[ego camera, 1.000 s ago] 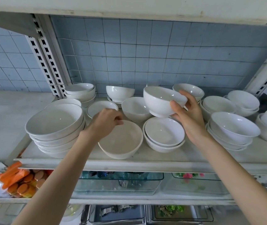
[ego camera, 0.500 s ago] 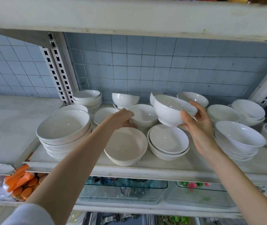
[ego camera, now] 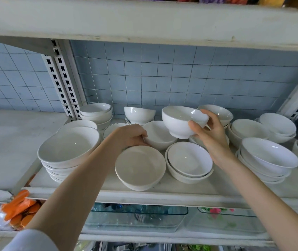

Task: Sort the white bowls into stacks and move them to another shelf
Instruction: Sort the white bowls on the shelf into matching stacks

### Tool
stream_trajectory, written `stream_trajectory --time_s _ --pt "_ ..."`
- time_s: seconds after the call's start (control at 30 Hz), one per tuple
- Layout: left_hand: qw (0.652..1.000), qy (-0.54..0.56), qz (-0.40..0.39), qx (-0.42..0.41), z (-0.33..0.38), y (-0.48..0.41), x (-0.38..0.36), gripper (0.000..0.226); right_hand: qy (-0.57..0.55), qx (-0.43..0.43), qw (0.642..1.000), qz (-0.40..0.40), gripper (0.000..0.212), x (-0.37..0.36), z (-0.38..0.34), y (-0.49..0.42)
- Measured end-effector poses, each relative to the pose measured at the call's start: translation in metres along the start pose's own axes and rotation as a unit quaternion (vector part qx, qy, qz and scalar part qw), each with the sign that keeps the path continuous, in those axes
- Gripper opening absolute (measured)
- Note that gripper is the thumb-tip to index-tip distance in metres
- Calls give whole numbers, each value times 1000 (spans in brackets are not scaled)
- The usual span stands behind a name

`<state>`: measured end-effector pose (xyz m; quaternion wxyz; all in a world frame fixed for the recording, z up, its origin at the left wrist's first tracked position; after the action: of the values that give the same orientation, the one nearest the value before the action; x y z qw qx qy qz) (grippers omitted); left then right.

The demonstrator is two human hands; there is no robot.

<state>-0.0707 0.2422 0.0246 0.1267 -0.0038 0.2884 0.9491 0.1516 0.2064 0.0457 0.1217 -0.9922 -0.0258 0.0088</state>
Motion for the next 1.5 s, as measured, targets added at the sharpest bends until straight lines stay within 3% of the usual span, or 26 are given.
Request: stream_trajectory --time_s 0.17,0.23,0.3,0.37,0.6,0.7,0.83,0.97,1.17,1.33,1.5 --pt "994 -93 33 -54 9 -1 6 19 17 -16 999 -29 69 -13 9 -10" --pt "979 -141 88 -120 18 0 5 29 28 -23 999 -40 71 -17 11 -13" --pt "968 -127 122 -176 24 3 0 34 34 -22 998 -52 64 -20 13 -16" --pt "971 -91 107 -193 23 2 -3 34 36 -22 997 -63 61 -23 15 -18" --pt "964 -41 88 -247 7 -6 -1 23 44 -49 992 -106 84 -32 20 -27" --pt "961 -39 97 -256 2 -7 2 19 80 -61 988 -121 88 -31 22 -30" --pt "959 -59 112 -252 -3 -12 5 17 126 -68 979 -148 66 -30 23 -29" --pt "960 -99 114 -235 -5 -13 8 22 172 -78 969 -157 95 -29 24 -30" --pt "953 -143 122 -237 -6 -12 6 39 223 -78 956 -173 95 -29 23 -31" --pt "953 -156 130 -227 -7 -15 7 39 235 -85 951 -180 81 -30 26 -34" --pt "955 -157 137 -210 -8 -20 9 37 239 -95 949 -182 96 -31 27 -35"
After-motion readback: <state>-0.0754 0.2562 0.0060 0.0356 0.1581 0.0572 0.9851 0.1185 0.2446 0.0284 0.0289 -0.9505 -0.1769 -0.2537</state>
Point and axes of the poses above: each hand's wrist, its own y-axis away from the middle knuckle, its own x-axis out of the back of the hand, z = x × y, the point moved 2 cm from there along -y, towards the middle knuckle, and after that the axes turned 6 degrees about -z, right-handed, at the moved point
